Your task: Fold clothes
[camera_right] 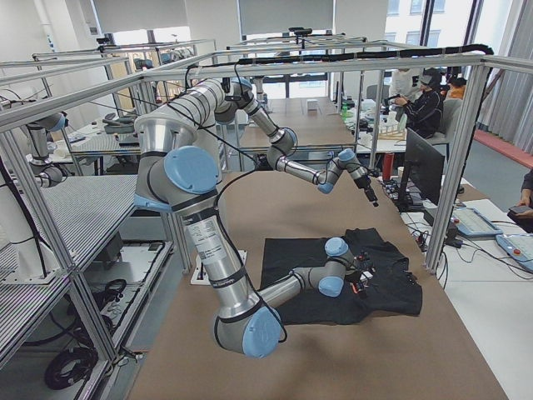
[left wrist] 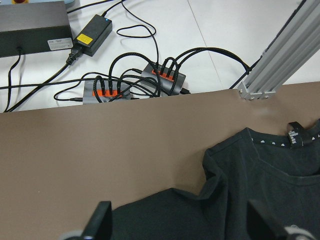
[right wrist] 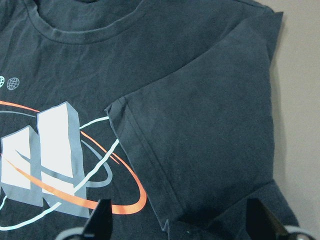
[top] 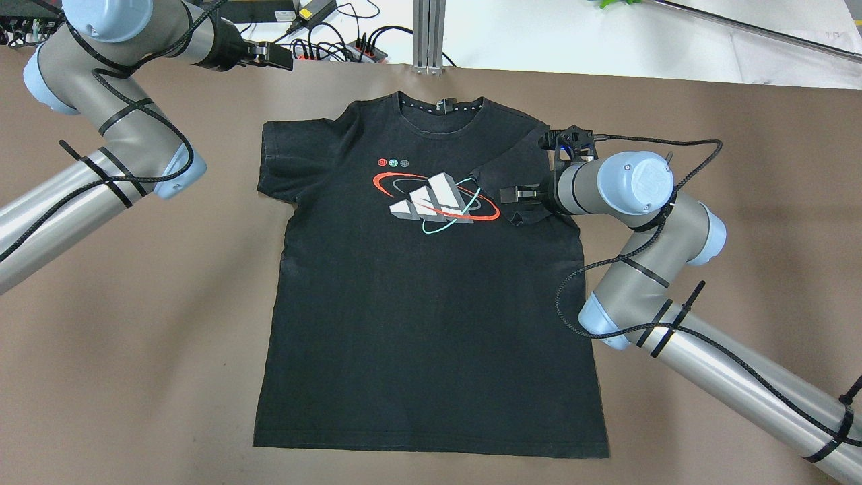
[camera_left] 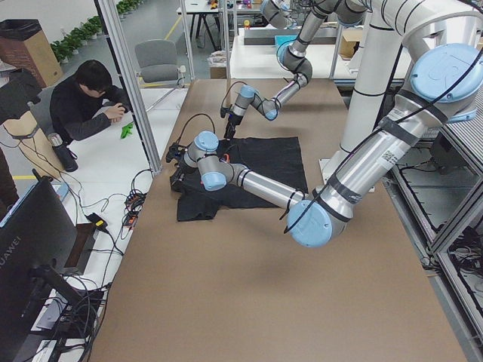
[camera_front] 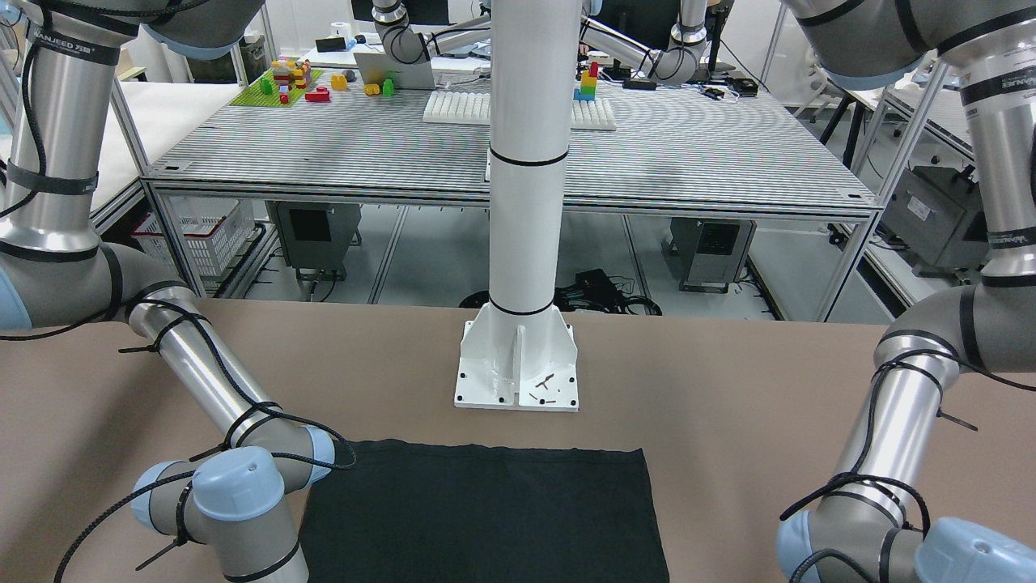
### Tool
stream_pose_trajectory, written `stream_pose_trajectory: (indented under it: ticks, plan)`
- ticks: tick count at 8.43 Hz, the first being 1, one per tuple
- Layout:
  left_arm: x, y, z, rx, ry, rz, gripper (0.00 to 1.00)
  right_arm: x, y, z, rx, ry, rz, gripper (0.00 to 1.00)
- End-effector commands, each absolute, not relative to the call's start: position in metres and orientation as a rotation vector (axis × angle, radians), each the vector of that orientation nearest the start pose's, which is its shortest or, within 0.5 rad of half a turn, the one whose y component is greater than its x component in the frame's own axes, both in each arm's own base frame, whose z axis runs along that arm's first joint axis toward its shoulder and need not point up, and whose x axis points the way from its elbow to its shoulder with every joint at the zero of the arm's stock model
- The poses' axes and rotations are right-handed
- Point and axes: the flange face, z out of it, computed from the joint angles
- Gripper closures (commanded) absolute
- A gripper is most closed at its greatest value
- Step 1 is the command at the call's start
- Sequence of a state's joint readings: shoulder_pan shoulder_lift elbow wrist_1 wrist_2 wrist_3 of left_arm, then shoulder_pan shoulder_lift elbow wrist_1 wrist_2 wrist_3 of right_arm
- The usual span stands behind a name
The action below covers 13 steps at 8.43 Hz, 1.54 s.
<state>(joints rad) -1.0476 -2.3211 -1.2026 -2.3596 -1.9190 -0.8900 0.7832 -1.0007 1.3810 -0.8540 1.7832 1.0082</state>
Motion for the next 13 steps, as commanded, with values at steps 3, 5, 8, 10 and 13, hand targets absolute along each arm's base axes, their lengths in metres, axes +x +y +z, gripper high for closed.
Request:
stream_pose_trajectory:
  ticks: [3, 5, 8, 10, 13]
  plan:
    - [0.302, -0.725, 0.275, 0.671, 0.986, -0.133, 0.05, -0.457, -0.614, 0.305, 0.539, -0.975, 0.088, 0.06]
    - [0.301, -0.725, 0.276, 0.671, 0.984, -0.133, 0.05, -0.465, -0.621, 0.299, 0.538, -0.971, 0.090, 0.06]
    - [0.301, -0.726, 0.275, 0.672, 0.985, -0.134, 0.05, -0.464, -0.619, 0.314, 0.528, -0.960, 0.092, 0.06]
    - [0.301, -0.725, 0.273, 0.674, 0.987, -0.133, 0.05, -0.469, -0.616, 0.319, 0.519, -0.955, 0.087, 0.06]
    - [0.301, -0.726, 0.271, 0.676, 0.987, -0.132, 0.05, -0.476, -0.600, 0.340, 0.482, -0.974, 0.117, 0.06]
